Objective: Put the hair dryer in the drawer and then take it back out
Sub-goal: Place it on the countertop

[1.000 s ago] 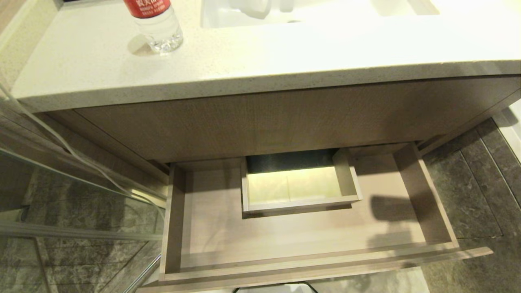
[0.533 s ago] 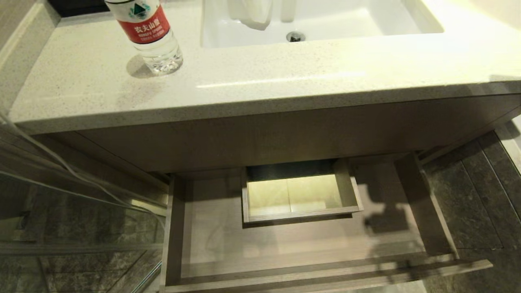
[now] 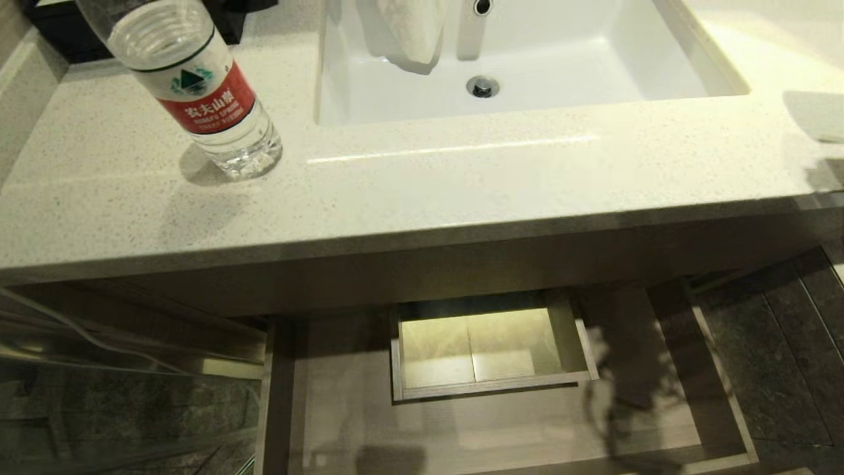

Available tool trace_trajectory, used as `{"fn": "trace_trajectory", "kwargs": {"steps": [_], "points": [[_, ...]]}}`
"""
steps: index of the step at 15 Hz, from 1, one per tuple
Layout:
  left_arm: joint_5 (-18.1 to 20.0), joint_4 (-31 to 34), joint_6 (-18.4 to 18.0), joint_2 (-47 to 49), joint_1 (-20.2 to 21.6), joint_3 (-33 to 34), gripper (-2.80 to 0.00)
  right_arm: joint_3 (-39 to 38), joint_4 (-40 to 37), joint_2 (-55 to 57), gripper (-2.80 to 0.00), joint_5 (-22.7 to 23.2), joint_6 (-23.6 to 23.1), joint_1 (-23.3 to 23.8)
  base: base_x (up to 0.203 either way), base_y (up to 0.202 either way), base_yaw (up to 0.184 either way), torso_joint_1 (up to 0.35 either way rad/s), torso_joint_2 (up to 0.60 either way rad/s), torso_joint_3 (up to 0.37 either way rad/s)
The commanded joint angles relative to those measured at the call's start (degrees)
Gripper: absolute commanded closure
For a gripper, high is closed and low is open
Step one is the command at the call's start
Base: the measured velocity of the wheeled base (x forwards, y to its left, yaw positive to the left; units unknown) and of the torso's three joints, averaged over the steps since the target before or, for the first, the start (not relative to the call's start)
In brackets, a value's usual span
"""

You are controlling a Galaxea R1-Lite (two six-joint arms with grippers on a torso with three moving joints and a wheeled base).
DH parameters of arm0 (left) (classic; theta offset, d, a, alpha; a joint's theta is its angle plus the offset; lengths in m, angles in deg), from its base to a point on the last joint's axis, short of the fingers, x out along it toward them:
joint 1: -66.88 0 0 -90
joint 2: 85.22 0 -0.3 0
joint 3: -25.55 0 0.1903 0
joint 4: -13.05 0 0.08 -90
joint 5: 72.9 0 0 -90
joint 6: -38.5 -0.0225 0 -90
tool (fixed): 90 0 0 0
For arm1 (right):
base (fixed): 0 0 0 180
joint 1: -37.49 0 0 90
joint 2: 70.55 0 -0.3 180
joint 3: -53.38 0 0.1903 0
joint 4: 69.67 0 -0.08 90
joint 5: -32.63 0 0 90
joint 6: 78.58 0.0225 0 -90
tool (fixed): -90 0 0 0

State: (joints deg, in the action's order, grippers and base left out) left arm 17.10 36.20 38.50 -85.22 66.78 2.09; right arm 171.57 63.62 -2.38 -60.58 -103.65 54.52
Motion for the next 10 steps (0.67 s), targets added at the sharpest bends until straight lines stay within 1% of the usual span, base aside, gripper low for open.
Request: {"fn": "trace_trajectory", "kwargs": {"steps": [1, 3, 5, 6, 8, 10], "points": [[0.0, 0.0, 0.0, 0.0, 0.0, 0.0, 0.0, 1.8, -0.5, 4.1, 0.0, 0.3, -1.4, -0.1, 0.0, 0.0, 0.0, 0.366, -0.12, 0.235], [0.0, 0.0, 0.0, 0.1, 0.0, 0.0, 0.0, 2.7, -0.3, 6.3, 0.0, 0.5, -1.8, -0.1, 0.0, 0.0, 0.0, 0.362, -0.13, 0.217], [0.0, 0.0, 0.0, 0.0, 0.0, 0.0, 0.0, 5.1, 0.1, 9.0, 0.0, 0.8, -1.7, -0.1, 0.0, 0.0, 0.0, 0.232, -0.09, 0.127], [0.0, 0.0, 0.0, 0.0, 0.0, 0.0, 0.0, 6.1, 0.0, 10.6, 0.0, 2.1, -1.7, -0.1, 0.0, 0.0, 0.0, 0.099, -0.04, 0.058], [0.0, 0.0, 0.0, 0.0, 0.0, 0.0, 0.0, 7.1, -0.6, 12.9, 0.0, 9.2, -2.1, -0.2, 0.0, 0.0, 0.0, 0.045, -0.02, 0.025], [0.0, 0.0, 0.0, 0.0, 0.0, 0.0, 0.0, 7.3, -1.8, 14.4, 0.0, 10.7, -2.5, -0.2, 0.0, 0.0, 0.0, 0.0, 0.0, 0.0]]}}
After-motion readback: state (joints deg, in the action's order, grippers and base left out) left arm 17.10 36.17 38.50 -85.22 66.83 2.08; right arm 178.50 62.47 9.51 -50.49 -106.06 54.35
